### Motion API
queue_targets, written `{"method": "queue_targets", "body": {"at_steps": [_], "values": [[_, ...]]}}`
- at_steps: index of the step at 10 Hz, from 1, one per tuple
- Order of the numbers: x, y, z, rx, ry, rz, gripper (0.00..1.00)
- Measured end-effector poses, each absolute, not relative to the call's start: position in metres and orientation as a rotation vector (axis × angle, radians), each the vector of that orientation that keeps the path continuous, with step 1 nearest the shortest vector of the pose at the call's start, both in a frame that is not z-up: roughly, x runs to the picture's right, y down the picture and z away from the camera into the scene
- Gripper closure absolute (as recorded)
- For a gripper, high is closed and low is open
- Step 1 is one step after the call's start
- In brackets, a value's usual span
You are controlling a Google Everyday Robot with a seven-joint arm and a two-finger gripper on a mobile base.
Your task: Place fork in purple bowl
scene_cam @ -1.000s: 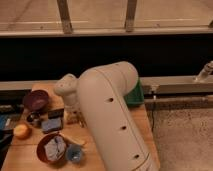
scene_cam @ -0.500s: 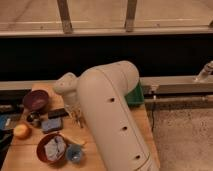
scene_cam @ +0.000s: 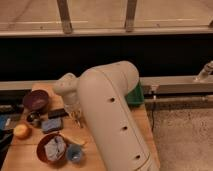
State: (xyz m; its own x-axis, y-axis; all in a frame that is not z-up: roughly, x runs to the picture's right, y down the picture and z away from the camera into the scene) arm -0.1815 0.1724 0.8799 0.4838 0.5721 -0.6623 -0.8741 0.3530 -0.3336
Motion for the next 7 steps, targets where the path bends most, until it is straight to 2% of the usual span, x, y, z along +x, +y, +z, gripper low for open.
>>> {"method": "queue_targets", "body": {"at_steps": [3,7], "values": [[-0.177,0.155,0.865,-0.757,0.365,1.025,1.00],[-0.171,0.107,0.836,-0.720,0.255,1.072,1.00]]}}
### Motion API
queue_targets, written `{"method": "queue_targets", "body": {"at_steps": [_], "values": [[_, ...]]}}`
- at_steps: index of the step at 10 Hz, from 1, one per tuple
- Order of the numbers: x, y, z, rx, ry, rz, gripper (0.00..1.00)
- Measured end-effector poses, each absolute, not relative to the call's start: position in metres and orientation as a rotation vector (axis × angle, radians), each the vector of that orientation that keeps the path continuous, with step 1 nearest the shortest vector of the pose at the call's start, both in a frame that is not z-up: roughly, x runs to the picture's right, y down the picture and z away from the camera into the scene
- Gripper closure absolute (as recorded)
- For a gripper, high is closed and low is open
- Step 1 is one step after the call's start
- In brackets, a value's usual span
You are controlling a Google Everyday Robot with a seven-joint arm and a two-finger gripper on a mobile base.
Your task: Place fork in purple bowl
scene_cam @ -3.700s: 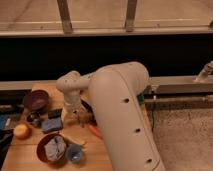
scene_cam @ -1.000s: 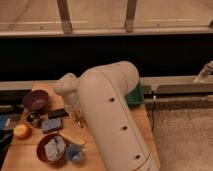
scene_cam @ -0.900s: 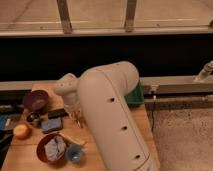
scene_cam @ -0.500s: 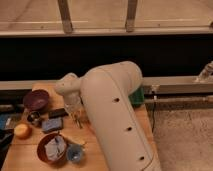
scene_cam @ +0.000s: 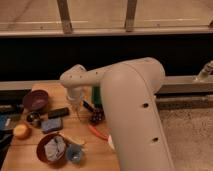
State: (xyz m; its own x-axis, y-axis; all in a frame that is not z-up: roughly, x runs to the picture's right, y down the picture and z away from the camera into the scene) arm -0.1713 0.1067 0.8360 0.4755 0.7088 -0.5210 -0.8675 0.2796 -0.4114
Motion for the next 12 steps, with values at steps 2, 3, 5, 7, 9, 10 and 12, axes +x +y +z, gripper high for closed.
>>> {"method": "queue_targets", "body": {"at_steps": [2,3,5,7,9,10,12], "values": [[-0.175,0.086,0.825,-0.704,0.218,1.076,1.00],[-0.175,0.078,0.825,-0.695,0.209,1.078,1.00],[-0.175,0.058,0.822,-0.675,0.193,1.082,1.00],[-0.183,0.041,0.815,-0.663,0.168,1.079,1.00],[-0.194,0.014,0.806,-0.644,0.118,1.073,1.00],[-0.201,0.006,0.804,-0.642,0.095,1.066,1.00],[-0.221,-0.019,0.791,-0.658,-0.025,1.072,1.00]]}}
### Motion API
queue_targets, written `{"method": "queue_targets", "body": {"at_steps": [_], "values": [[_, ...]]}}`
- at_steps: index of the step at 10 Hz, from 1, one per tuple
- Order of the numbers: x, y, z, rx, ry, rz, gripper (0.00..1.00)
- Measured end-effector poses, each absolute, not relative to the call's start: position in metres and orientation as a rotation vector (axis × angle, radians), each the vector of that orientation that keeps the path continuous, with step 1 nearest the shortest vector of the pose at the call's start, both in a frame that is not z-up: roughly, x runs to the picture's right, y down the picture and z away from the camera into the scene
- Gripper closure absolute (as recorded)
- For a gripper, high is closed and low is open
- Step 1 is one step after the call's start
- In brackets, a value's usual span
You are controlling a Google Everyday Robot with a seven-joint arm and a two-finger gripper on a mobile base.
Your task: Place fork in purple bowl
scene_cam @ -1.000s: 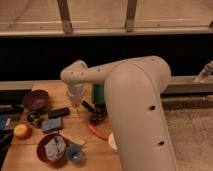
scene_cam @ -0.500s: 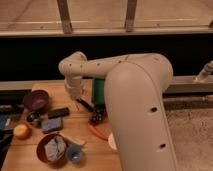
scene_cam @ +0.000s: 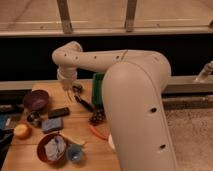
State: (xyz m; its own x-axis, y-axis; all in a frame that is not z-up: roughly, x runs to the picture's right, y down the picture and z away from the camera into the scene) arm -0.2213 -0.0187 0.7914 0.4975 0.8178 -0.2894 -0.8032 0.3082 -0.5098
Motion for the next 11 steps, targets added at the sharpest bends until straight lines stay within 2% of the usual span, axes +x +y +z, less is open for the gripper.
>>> {"method": "queue_targets", "body": {"at_steps": [2,6,9,11], "values": [[-0.220,-0.034,0.781,-0.674,-0.125,1.097,1.00],[-0.223,-0.034,0.778,-0.680,-0.143,1.097,1.00],[-0.233,-0.034,0.791,-0.678,-0.128,1.066,1.00],[-0.266,-0.043,0.803,-0.680,-0.144,1.007,1.00]]}}
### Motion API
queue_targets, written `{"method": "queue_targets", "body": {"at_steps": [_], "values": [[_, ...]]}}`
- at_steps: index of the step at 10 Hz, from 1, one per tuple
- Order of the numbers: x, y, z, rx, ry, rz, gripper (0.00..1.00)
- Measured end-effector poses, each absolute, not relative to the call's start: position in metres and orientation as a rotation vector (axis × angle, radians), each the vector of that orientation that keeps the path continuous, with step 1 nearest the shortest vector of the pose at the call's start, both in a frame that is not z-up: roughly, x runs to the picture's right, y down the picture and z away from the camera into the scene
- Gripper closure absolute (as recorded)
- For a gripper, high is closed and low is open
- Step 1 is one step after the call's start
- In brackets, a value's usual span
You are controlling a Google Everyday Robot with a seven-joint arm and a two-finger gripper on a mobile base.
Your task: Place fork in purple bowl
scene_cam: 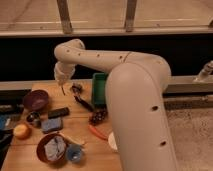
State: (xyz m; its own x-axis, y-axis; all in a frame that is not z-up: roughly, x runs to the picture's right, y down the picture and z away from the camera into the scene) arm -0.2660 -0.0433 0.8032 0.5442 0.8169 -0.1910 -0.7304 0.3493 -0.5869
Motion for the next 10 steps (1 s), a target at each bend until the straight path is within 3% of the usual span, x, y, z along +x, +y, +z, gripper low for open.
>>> {"method": "queue_targets", "body": {"at_steps": [4,10], "values": [[-0.332,-0.050,0.823,-0.715,-0.195,0.887,1.00],[-0.378,-0.002,0.840,-0.834,-0.176,0.747,1.00]]}}
